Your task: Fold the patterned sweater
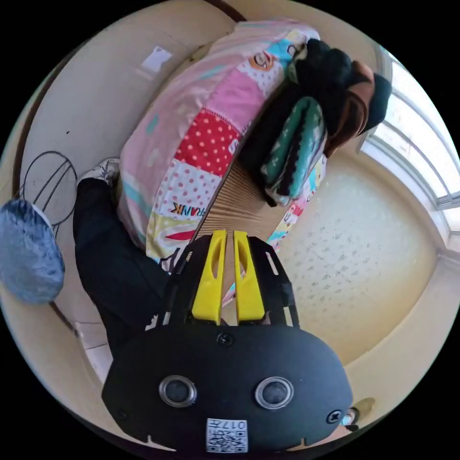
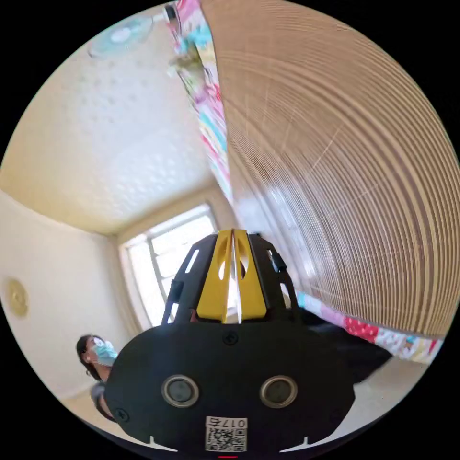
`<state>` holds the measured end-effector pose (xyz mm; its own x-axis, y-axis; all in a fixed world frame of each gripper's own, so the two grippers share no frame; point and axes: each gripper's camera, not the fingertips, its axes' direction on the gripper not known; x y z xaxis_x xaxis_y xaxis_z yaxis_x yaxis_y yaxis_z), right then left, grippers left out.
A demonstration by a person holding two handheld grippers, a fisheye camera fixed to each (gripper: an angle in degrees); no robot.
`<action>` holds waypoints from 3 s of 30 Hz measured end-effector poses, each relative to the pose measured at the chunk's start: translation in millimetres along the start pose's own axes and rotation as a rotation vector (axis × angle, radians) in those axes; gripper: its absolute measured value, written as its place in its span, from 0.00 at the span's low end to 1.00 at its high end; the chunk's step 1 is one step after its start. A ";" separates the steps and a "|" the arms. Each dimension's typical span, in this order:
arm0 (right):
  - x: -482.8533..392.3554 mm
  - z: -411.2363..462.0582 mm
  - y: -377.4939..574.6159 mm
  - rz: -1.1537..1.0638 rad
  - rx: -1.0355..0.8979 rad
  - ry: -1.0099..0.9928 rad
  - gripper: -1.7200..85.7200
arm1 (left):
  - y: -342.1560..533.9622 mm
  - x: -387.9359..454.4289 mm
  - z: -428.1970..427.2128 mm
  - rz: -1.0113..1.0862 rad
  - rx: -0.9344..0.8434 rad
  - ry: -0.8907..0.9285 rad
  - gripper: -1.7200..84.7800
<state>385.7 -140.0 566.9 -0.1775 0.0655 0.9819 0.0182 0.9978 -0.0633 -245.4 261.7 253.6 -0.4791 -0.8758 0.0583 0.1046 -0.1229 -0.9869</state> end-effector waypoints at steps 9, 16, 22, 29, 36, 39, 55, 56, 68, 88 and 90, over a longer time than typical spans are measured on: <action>131.5 92.9 89.5 0.063 0.205 -0.570 0.03 | -58.2 256.1 107.6 0.457 -0.183 -0.359 0.10; 240.7 38.5 205.3 -0.003 0.739 -0.895 0.02 | -69.0 448.7 257.8 0.936 -0.474 -0.822 0.09; 275.7 -5.3 303.7 -0.010 0.905 -0.728 0.02 | -106.6 570.9 363.1 0.995 -0.483 -0.873 0.15; 328.7 36.8 379.2 0.035 1.234 -0.925 0.02 | -151.6 581.3 463.6 0.790 -0.358 -1.040 0.16; 349.4 84.1 352.7 -0.018 1.398 -1.140 0.02 | -164.3 541.3 445.0 0.734 -0.438 -0.655 0.08; 346.4 82.1 327.9 -0.039 1.383 -1.143 0.02 | -161.8 518.0 444.7 0.713 -0.637 -0.663 0.08; 355.2 26.9 231.8 -0.105 1.164 -0.992 0.02 | -38.1 582.9 562.4 1.095 -0.433 -1.009 0.23; 363.1 25.1 230.6 -0.082 1.163 -0.986 0.02 | -41.4 584.1 589.1 1.099 -0.384 -1.065 0.24; 417.8 -6.2 186.4 -0.124 1.097 -1.020 0.02 | -54.7 511.5 667.5 1.054 -0.212 -1.410 0.11; 494.9 37.7 100.8 -0.230 0.691 -0.963 0.02 | 15.3 474.3 302.1 1.456 -0.309 0.564 0.02; 473.7 49.4 83.5 -0.277 0.531 -0.756 0.03 | 74.5 487.7 295.8 1.642 -0.410 0.614 0.02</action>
<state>254.5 -25.3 1017.9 -0.6991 -0.3711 0.6112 -0.5342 0.8393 -0.1014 -213.5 -312.6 253.0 -0.3504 0.3199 -0.8803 0.6018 0.7970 0.0501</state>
